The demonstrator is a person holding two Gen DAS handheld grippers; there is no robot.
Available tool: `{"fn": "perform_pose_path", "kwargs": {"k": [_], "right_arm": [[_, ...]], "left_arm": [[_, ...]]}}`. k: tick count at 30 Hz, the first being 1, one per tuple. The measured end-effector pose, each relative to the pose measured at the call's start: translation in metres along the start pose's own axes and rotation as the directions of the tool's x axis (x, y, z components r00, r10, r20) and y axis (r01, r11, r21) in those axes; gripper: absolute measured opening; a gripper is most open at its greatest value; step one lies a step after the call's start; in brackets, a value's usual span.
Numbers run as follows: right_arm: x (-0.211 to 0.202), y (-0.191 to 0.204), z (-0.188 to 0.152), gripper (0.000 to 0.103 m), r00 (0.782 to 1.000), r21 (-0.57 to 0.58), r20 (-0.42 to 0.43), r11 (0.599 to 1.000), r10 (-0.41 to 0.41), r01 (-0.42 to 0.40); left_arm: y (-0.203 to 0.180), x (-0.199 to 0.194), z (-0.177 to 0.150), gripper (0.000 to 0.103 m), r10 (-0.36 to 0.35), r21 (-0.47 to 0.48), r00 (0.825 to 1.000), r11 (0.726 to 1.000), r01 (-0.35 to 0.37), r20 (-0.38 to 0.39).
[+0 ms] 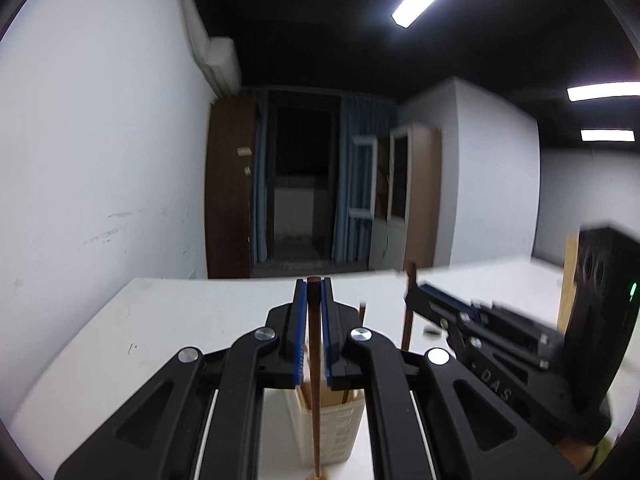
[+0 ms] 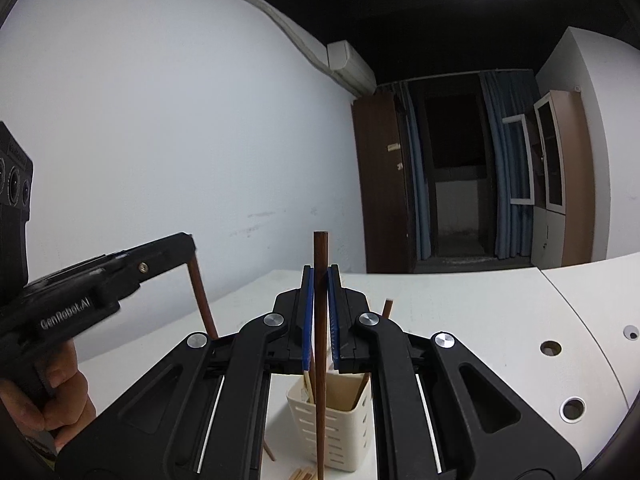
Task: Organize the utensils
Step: 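Lift both brown chopsticks with both tools up above the cream holder, then lower both brown chopsticks into the holder and open both tools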
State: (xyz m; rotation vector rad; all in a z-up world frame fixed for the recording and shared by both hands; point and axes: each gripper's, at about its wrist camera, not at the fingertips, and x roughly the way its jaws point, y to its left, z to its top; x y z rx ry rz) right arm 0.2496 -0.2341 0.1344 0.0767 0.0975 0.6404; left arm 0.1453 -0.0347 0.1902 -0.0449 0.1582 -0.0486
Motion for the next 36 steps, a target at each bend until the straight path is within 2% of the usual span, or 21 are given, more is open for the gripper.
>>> {"fn": "perform_pose_path", "kwargs": {"k": [8,10,14,16,19,20,22,25,27,32,36], "right_arm": [[-0.003,-0.006,0.008,0.006,0.995,0.018,0.099,1.0,0.012,-0.013],[-0.007,-0.007,0.01,0.006,0.989,0.025,0.148,0.999,0.032,-0.036],[-0.017,-0.008,0.013,0.006,0.965,0.033,0.258,0.998,0.034,-0.044],[-0.019,-0.009,0.014,0.006,0.954,0.039,0.297,0.998,0.033,-0.046],[-0.02,-0.015,0.016,0.006,0.94,0.052,0.339,0.998,0.026,-0.046],[-0.02,-0.017,0.017,0.006,0.935,0.053,0.354,0.997,0.026,-0.048],[-0.021,-0.019,0.017,0.006,0.923,0.051,0.383,0.998,0.021,-0.044],[-0.018,-0.021,0.017,0.006,0.914,0.047,0.406,0.998,0.015,-0.037],[-0.011,-0.022,0.015,0.006,0.918,0.041,0.396,0.999,0.014,-0.033],[0.019,-0.02,0.006,0.006,0.951,0.012,0.309,1.0,0.013,-0.017],[0.039,-0.019,-0.003,0.006,0.973,0.011,0.23,1.0,0.001,-0.004]], "left_arm": [[0.007,-0.018,0.01,0.007,0.026,-0.068,0.99,0.998,-0.017,0.136],[0.006,-0.027,0.011,0.007,0.047,-0.071,0.979,0.997,-0.034,0.196],[0.002,-0.046,0.012,0.007,0.076,-0.076,0.945,0.996,-0.055,0.319],[0.0,-0.051,0.012,0.007,0.075,-0.078,0.934,0.996,-0.05,0.35],[-0.001,-0.056,0.008,0.007,0.079,-0.09,0.905,0.995,-0.046,0.418],[-0.002,-0.055,0.009,0.007,0.077,-0.082,0.904,0.996,-0.047,0.42],[-0.003,-0.052,0.008,0.007,0.073,-0.087,0.904,0.995,-0.04,0.42],[-0.001,-0.04,0.007,0.007,0.071,-0.087,0.915,0.995,-0.039,0.398],[0.004,-0.035,0.005,0.007,0.062,-0.082,0.926,0.996,-0.033,0.373],[-0.004,-0.004,0.0,0.007,0.075,-0.047,0.951,0.997,-0.064,0.299],[0.0,0.032,-0.007,0.007,0.068,-0.054,0.984,0.997,-0.06,0.163]]}}
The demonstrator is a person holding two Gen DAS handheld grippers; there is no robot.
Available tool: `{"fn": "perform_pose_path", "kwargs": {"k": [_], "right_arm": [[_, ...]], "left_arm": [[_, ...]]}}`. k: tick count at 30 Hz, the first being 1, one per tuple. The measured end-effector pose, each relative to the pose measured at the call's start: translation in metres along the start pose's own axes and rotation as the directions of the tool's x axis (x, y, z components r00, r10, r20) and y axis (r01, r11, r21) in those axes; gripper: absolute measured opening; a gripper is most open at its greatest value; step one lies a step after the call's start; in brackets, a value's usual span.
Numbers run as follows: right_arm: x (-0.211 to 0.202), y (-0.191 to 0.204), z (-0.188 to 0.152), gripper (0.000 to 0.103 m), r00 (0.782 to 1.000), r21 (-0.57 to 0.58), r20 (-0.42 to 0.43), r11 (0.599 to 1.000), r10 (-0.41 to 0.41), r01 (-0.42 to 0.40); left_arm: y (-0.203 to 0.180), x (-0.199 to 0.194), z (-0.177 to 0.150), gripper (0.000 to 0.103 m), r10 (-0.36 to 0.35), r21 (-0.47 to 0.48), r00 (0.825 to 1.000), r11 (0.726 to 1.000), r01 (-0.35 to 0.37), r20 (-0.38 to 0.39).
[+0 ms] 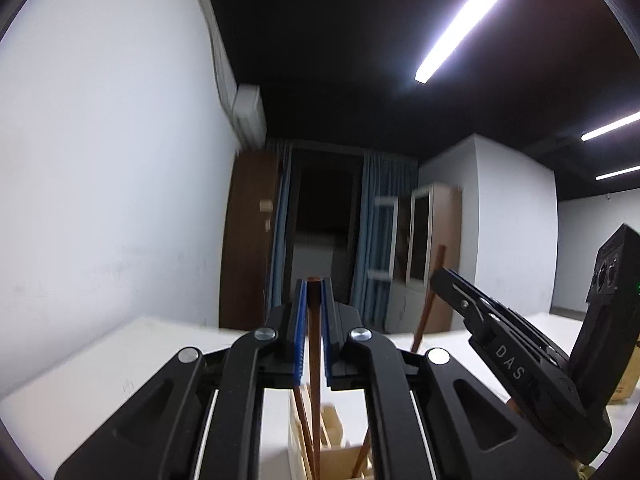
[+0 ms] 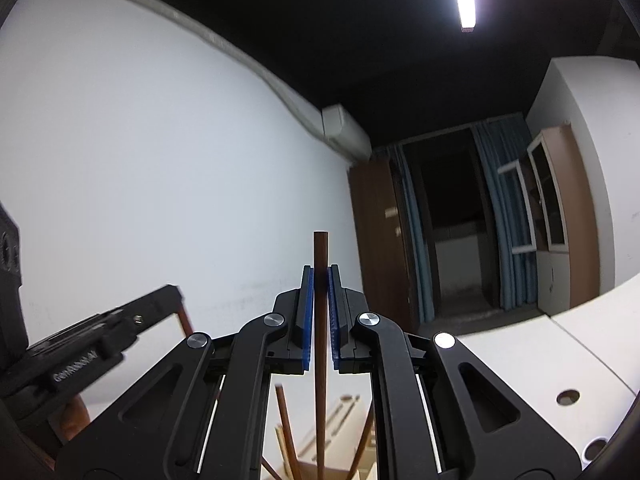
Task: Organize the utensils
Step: 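Lower both brown chopsticks into the holder and open both tools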
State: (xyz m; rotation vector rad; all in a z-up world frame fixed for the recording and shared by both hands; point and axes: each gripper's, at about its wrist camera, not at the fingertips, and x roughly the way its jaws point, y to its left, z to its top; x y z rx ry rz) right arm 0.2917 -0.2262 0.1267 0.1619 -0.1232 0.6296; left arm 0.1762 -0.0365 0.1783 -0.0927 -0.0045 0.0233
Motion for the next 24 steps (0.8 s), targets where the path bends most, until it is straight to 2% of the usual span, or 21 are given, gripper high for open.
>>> {"fn": "perform_pose_path", "kwargs": {"k": [8,15,22,24], "right_arm": [[0.018,-0.005,-0.02,0.006,0.99,0.019,-0.144,1.0,0.007,-0.005],[0.02,-0.003,-0.033,0.007,0.979,0.011,-0.203,1.0,-0.007,0.009],[0.023,-0.004,-0.038,0.007,0.967,0.013,-0.25,0.999,-0.041,0.046],[0.024,-0.007,-0.037,0.012,0.963,0.023,-0.262,0.998,-0.055,0.063]], "left_arm": [[0.012,0.036,-0.013,0.007,-0.026,-0.021,0.989,1.0,0.023,-0.149],[0.019,0.056,-0.026,0.007,-0.03,-0.033,0.971,0.999,0.023,-0.236],[0.016,0.057,-0.03,0.007,-0.048,-0.027,0.965,0.999,0.043,-0.256],[0.014,0.057,-0.031,0.007,-0.06,-0.028,0.961,0.998,0.054,-0.27]]}}
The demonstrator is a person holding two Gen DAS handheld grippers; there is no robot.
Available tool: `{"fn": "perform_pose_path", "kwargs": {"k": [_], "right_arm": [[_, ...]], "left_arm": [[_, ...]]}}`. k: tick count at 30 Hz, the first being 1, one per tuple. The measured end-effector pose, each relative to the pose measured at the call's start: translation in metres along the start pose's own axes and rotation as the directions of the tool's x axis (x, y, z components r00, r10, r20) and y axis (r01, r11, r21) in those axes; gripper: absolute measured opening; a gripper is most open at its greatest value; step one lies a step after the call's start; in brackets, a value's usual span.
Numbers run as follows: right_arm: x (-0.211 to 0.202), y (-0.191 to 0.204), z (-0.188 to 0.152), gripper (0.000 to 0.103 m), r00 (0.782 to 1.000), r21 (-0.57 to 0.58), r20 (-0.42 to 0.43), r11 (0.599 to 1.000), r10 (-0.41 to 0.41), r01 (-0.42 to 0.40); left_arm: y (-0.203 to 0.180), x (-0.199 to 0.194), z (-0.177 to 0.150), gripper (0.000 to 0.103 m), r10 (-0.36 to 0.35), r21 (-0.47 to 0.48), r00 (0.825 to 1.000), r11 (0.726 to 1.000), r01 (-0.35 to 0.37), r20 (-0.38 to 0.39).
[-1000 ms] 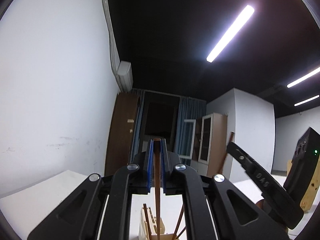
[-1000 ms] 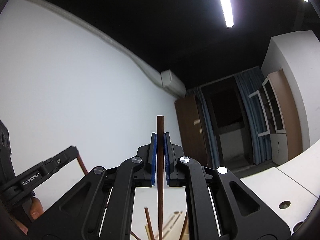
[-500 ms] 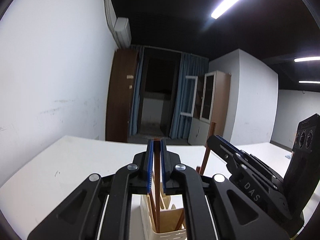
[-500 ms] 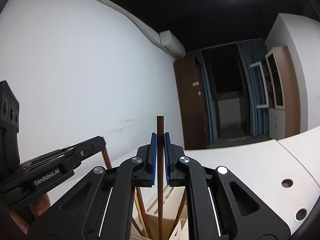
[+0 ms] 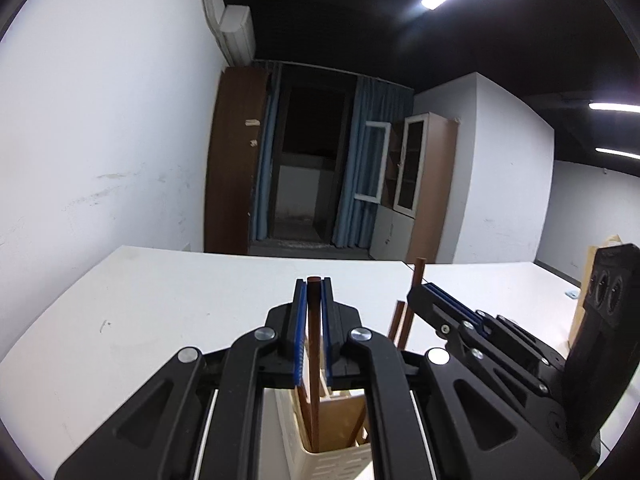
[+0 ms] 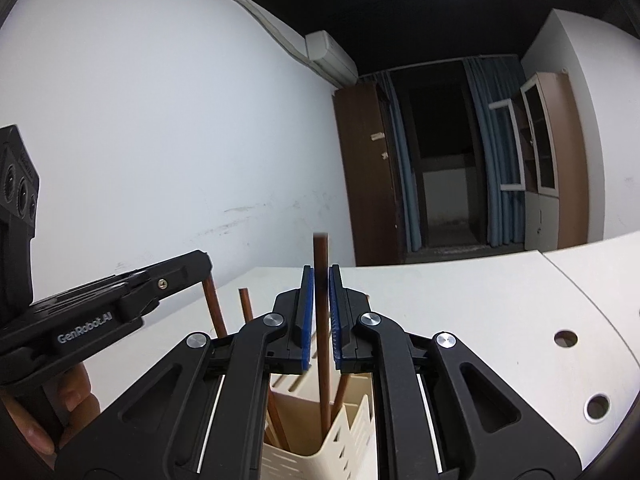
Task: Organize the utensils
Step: 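Lower both brown chopsticks into the holder and open both tools, then move both open tools back down to the remaining chopsticks on the table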
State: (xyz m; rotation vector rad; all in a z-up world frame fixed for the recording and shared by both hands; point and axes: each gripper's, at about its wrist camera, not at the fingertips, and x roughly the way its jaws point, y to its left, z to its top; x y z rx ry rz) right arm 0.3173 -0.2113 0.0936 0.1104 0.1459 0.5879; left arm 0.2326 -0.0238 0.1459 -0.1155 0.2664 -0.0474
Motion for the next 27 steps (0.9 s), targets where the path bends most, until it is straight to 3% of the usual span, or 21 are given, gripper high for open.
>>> {"fn": "perform_pose_path", "kwargs": {"k": [4,6,12,15,17,20,27], "right_arm": [[-0.01,-0.004,0.003,0.016,1.0,0.017,-0.001,1.0,-0.024,0.024],[-0.012,-0.005,0.004,0.017,1.0,0.015,0.003,0.999,-0.031,0.031],[-0.022,-0.007,0.003,0.022,0.999,0.011,-0.006,0.999,-0.038,0.038],[-0.028,-0.006,0.0,0.023,0.999,0.006,-0.014,0.999,-0.042,0.042],[-0.028,-0.005,-0.001,0.03,0.999,0.01,-0.024,0.999,-0.044,0.044],[-0.029,-0.001,-0.006,0.032,0.997,0.007,-0.058,0.999,-0.044,0.044],[-0.034,0.006,-0.024,0.037,0.988,0.005,-0.146,0.999,-0.053,0.054]], "left_arm": [[0.005,-0.009,0.003,0.008,0.007,-0.023,1.0,1.0,-0.006,0.013],[0.007,-0.017,0.005,0.016,0.006,-0.032,1.0,0.999,-0.005,0.025],[0.01,-0.028,0.004,0.016,0.017,-0.04,0.999,0.999,-0.016,0.03],[0.012,-0.033,0.002,0.017,0.03,-0.04,0.999,0.999,-0.03,0.018],[0.014,-0.036,0.001,0.017,0.039,-0.042,0.999,0.998,-0.039,0.011],[0.015,-0.04,-0.004,0.028,0.048,-0.038,0.999,0.998,-0.048,-0.012],[0.009,-0.049,-0.023,0.029,0.056,0.01,0.995,0.998,-0.055,-0.077]]}}
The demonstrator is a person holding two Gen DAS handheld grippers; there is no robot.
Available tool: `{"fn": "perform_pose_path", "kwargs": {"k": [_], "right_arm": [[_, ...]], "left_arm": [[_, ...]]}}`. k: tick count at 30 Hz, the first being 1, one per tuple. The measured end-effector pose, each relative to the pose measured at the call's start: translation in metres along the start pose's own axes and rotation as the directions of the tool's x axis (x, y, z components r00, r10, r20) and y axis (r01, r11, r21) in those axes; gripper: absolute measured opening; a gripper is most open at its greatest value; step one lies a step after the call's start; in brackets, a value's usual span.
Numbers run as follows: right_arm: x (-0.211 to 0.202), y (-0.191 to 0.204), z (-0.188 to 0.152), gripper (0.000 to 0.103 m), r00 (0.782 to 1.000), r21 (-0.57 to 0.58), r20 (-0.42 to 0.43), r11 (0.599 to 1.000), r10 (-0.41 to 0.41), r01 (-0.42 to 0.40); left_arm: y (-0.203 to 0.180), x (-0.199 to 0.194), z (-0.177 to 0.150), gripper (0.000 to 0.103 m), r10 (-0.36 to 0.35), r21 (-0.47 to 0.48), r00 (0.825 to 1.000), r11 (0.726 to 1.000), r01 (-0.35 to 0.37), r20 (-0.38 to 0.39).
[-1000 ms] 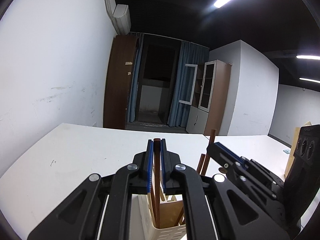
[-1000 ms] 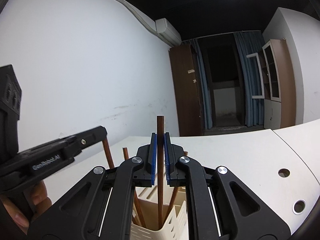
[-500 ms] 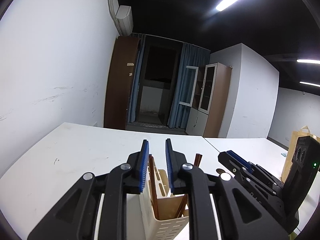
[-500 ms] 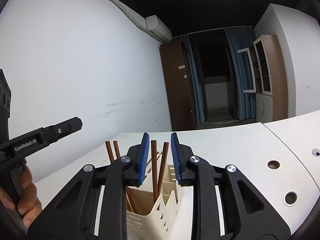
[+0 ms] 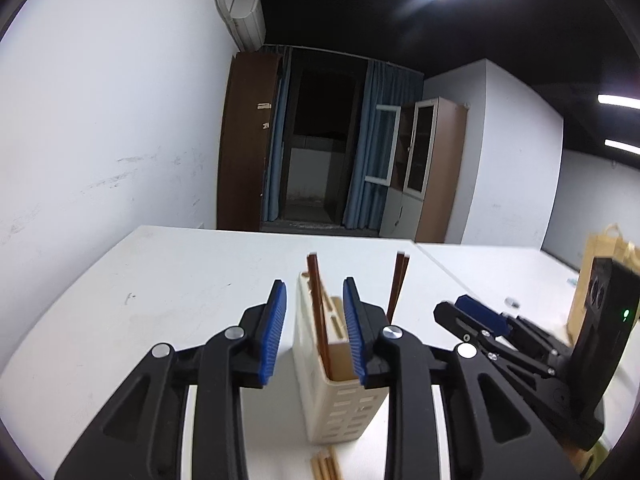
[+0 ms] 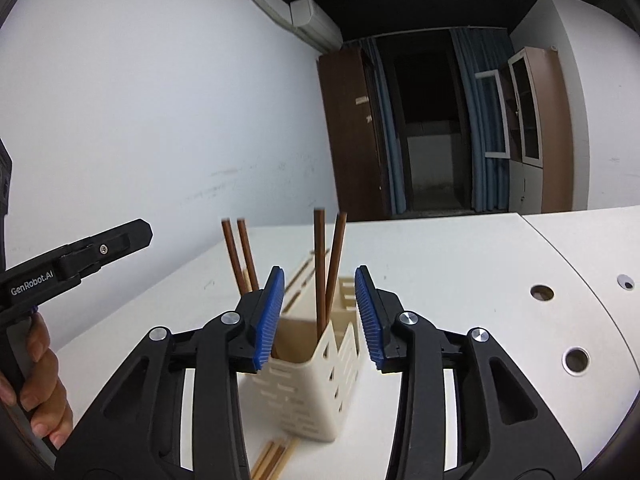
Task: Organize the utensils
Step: 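Move both open tools back down to the remaining chopsticks on the table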
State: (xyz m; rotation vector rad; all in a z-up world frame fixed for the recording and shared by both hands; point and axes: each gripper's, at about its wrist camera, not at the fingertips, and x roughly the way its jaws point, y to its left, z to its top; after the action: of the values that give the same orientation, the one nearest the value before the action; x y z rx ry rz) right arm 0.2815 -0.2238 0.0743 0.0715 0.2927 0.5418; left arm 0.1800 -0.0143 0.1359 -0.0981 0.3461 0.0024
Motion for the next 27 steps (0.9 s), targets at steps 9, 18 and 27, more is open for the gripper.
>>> {"fn": "perform_pose_path", "kwargs": {"k": [9,18,27], "right_arm": [[0.001,0.011,-0.026,0.043,0.992,-0.009,-0.125,1.0,-0.005,0.004],[0.001,0.016,-0.054,0.053,0.979,0.004,-0.203,1.0,-0.006,0.007],[0.019,0.021,-0.084,0.055,0.949,-0.035,-0.313,0.999,-0.04,0.03]], "left_arm": [[0.005,-0.006,-0.021,0.038,0.011,0.033,0.997,0.999,-0.008,-0.078],[0.017,-0.001,-0.052,0.038,0.003,0.0,0.988,1.0,-0.003,-0.153],[0.033,0.01,-0.084,0.038,0.015,-0.02,0.971,1.0,-0.02,-0.24]]}}
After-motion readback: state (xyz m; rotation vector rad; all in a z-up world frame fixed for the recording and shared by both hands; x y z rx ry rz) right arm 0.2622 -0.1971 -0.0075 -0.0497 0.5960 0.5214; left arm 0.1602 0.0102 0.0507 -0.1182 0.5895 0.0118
